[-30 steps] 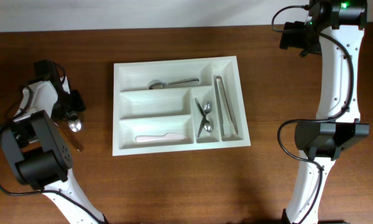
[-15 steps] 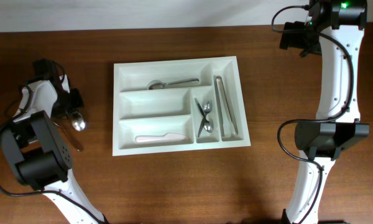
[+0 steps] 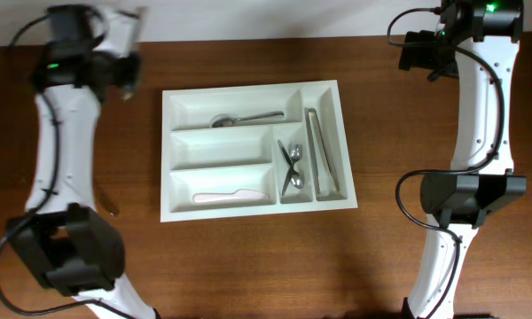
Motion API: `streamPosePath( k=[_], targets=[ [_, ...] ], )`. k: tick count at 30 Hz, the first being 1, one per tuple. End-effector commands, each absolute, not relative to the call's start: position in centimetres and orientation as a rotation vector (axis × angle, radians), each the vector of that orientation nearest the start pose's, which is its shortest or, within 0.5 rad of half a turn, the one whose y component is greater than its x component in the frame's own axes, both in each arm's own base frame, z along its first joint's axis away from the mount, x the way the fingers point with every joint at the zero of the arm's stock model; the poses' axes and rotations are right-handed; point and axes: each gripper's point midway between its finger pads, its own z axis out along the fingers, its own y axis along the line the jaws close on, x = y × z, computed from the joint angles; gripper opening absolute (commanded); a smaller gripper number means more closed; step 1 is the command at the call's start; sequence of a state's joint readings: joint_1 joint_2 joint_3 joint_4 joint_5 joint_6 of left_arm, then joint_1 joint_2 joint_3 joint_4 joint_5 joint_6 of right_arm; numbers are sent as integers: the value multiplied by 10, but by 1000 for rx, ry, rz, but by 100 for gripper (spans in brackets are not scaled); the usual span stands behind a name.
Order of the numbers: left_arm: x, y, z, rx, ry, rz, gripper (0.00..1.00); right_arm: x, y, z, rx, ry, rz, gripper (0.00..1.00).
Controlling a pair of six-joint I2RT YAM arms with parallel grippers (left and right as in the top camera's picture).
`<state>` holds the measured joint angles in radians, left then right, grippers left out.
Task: Pack container
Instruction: 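Carry the spoon into the tray's top compartment and release it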
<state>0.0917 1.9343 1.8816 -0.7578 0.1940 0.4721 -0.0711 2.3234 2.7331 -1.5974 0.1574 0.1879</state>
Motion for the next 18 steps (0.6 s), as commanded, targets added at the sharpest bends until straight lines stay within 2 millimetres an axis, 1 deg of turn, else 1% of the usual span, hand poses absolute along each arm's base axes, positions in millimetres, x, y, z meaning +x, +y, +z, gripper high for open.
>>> streamPosePath(
  k=[1,5,7,9,11,13,18],
  targets=[
    [525,-57,230,1134,2071,93,2,486,-65,254,417,2660,-190,99],
    [518,-109,213,1369,1970,83,2,486,-65,254,417,2660,-191,99],
    [515,-127,199,1453,1946,69,2,486,-65,254,417,2660,-191,99],
    [513,-141,182,1519,1937,48,2,486,-65,254,417,2660,-191,99],
    [512,-152,163,1561,1947,22,2,486,-65,254,417,2660,-191,99],
    [512,-158,144,1594,1960,0,2,486,-65,254,417,2660,-191,99],
    [510,-166,99,1650,2017,-56,2,486,-65,254,416,2660,-190,99]
  ],
)
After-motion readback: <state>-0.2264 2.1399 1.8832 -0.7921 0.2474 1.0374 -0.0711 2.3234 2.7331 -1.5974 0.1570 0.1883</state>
